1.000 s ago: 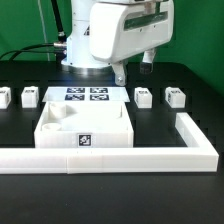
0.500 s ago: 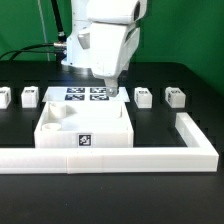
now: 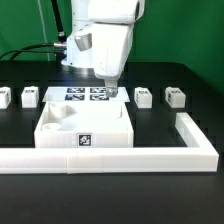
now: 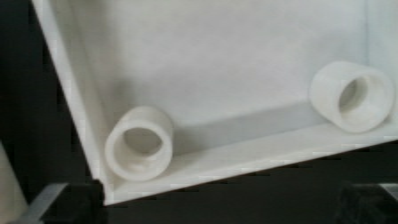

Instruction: Assemble square table

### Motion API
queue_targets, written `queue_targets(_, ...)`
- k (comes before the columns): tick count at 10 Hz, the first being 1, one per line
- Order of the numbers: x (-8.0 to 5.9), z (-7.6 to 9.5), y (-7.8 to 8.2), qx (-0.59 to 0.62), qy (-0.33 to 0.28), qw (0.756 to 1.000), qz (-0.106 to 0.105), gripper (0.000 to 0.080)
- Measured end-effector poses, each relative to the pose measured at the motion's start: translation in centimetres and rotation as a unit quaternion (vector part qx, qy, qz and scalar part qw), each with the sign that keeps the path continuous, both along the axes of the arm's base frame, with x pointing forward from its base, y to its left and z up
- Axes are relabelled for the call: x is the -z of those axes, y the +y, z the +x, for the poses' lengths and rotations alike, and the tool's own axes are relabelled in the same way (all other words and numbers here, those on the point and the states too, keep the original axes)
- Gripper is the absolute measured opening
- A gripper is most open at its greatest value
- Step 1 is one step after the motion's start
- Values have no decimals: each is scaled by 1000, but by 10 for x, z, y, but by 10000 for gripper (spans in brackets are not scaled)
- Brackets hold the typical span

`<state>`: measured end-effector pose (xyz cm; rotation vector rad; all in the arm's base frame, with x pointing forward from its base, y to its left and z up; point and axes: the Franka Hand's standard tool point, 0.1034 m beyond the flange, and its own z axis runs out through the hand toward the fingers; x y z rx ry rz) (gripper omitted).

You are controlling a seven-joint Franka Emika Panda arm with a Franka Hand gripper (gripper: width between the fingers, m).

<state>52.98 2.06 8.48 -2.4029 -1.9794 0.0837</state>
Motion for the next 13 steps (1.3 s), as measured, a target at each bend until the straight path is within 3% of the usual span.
queue_targets(3, 13, -15, -21, -31, -5, 999, 7, 650)
queue_targets(7, 13, -15, -21, -26, -4, 1000, 6, 650)
queue_targets(13, 48, -72, -22, -62, 29, 998, 14, 650)
